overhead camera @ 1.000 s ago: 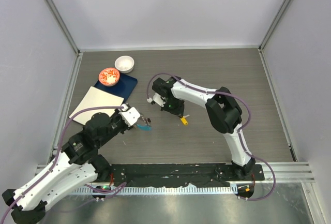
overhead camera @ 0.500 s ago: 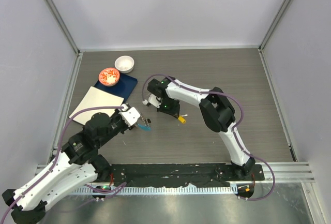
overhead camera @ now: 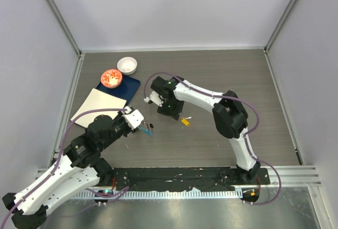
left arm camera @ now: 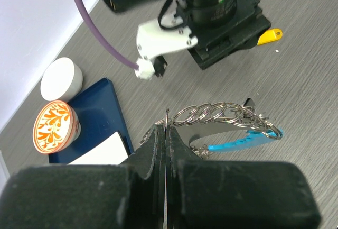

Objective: Put the keys on the keyring

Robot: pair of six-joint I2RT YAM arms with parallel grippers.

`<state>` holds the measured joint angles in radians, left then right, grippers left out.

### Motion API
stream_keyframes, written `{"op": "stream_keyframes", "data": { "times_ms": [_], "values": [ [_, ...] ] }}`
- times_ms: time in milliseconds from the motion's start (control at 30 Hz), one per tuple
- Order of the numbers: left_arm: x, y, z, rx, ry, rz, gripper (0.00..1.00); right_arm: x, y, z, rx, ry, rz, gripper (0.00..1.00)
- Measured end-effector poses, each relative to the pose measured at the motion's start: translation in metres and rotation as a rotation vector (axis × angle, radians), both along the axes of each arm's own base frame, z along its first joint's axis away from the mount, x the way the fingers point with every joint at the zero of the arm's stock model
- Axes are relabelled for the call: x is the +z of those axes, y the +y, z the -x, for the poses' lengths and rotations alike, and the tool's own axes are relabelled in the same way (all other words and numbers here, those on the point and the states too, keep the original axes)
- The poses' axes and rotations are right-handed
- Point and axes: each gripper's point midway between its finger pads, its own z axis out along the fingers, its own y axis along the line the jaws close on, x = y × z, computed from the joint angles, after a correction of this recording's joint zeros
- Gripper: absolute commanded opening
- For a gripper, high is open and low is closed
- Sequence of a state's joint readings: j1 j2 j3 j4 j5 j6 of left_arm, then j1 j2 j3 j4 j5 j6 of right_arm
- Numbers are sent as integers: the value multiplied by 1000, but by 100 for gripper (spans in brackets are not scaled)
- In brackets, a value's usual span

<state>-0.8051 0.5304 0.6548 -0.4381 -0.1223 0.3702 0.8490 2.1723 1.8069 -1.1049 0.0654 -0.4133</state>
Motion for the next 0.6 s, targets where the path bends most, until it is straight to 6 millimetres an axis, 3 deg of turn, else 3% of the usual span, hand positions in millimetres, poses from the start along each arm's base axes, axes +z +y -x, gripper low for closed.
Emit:
{"op": "stream_keyframes", "data": {
  "times_ms": [233, 333, 433, 600],
  "values": [
    [-4, 0, 0, 0, 7, -7, 0, 60, -14, 17, -46, -184, -238, 54],
    [-4, -1, -1, 0, 6, -6, 0, 74, -26, 31, -91, -309, -426, 53],
    [-3, -2, -2, 0, 3, -3, 0, 64, -29, 39, -120, -411, -589, 52],
    [-3, -4, -3, -2, 4, 0, 0, 26, -41, 50, -155, -515, -730, 49]
  ]
}}
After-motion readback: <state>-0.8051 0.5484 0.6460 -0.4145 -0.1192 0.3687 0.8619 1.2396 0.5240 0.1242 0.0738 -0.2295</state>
